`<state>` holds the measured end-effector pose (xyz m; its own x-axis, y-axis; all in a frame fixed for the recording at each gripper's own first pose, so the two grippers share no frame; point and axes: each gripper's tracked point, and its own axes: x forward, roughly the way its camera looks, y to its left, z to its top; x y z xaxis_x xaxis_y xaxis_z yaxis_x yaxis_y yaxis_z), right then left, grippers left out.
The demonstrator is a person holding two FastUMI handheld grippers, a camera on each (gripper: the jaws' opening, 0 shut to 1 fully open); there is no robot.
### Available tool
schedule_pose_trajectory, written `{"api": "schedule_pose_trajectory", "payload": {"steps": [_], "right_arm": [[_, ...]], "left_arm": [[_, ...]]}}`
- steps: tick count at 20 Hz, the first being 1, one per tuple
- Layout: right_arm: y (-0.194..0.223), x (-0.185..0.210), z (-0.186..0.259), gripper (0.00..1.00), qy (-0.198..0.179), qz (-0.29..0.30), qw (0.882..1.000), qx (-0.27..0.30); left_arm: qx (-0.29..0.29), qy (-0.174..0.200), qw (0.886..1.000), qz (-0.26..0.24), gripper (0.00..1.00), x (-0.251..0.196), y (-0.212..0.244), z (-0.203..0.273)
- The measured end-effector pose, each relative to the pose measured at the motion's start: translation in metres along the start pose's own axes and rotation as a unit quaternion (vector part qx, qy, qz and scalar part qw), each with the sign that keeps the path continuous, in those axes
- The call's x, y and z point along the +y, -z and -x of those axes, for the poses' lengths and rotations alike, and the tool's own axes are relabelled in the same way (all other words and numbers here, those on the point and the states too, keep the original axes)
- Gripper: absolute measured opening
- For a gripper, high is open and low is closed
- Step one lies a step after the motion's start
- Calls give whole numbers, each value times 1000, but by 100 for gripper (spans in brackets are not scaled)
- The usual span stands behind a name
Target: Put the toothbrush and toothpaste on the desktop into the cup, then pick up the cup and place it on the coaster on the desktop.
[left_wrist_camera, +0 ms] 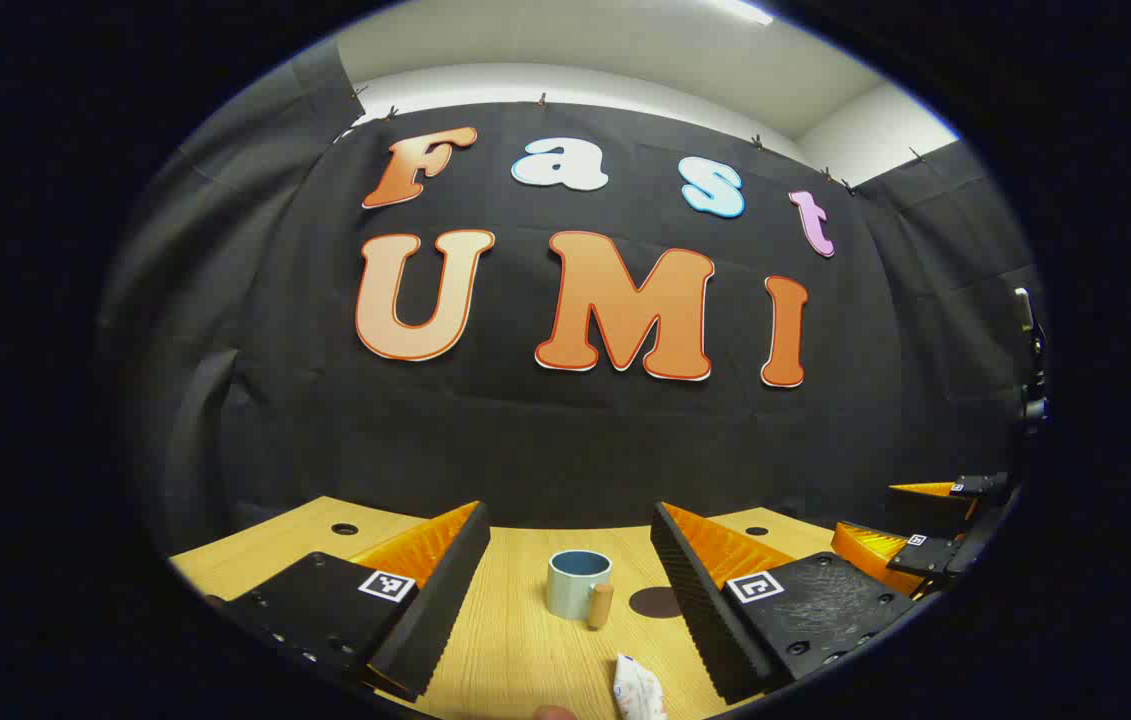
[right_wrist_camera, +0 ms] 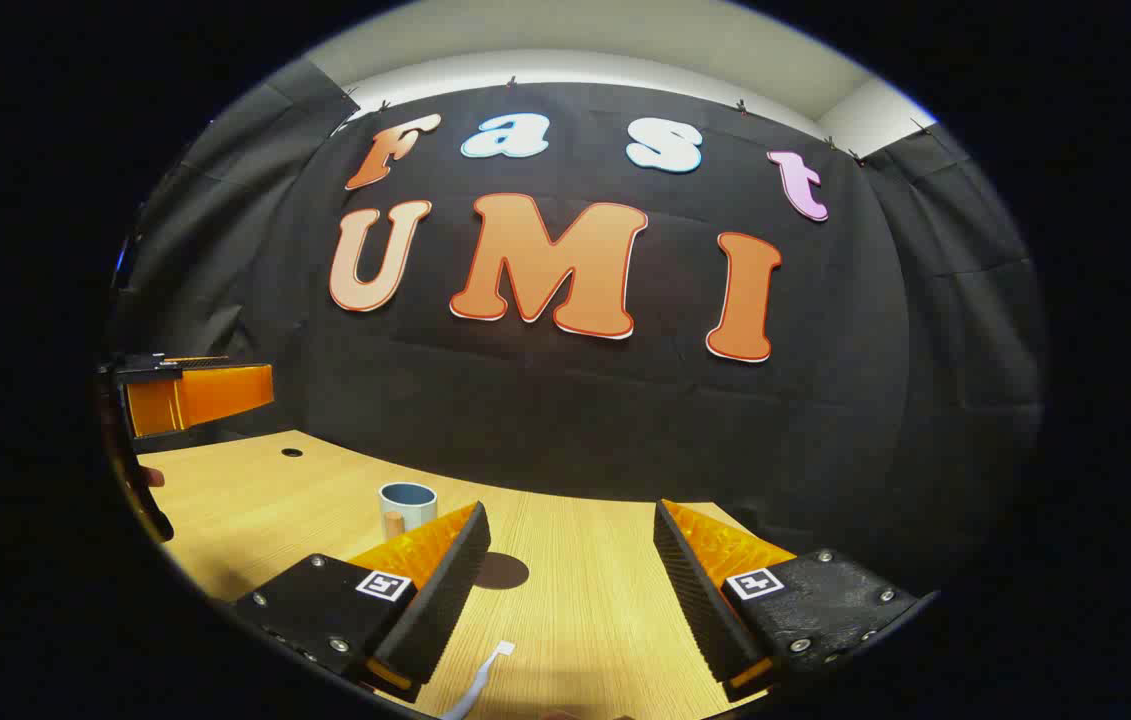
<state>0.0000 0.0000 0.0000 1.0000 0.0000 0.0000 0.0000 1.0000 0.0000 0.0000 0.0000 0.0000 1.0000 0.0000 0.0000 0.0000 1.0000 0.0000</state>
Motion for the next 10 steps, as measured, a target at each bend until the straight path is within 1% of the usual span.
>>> {"api": "schedule_pose_trajectory", "payload": {"steps": [3, 4, 5, 6, 7, 8, 9, 10], "right_arm": [[8, 0, -2, 99, -5, -8, 1000, 13], [10, -1, -4, 99, -4, -11, 1000, 15], [12, -3, -6, 99, -3, -16, 1000, 17], [14, -1, -9, 99, -6, -19, 1000, 21], [16, -1, -12, 99, -8, -21, 999, 26], [18, -2, -15, 99, -8, -22, 999, 29], [19, -4, -18, 99, -8, -22, 999, 32], [21, -4, -21, 99, -9, -24, 999, 34]], "left_arm": [[11, 2, 1000, -13, 97, -4, 11, -8], [13, 4, 1000, -15, 100, -6, 13, -10], [15, 8, 1000, -14, 100, -9, 15, -14], [18, 10, 1000, -15, 97, -11, 16, -16], [21, 13, 1000, -18, 100, -14, 19, -20], [24, 13, 999, -22, 97, -16, 20, -23], [25, 16, 999, -25, 100, -19, 21, -27], [27, 16, 999, -27, 97, -21, 20, -30]]}}
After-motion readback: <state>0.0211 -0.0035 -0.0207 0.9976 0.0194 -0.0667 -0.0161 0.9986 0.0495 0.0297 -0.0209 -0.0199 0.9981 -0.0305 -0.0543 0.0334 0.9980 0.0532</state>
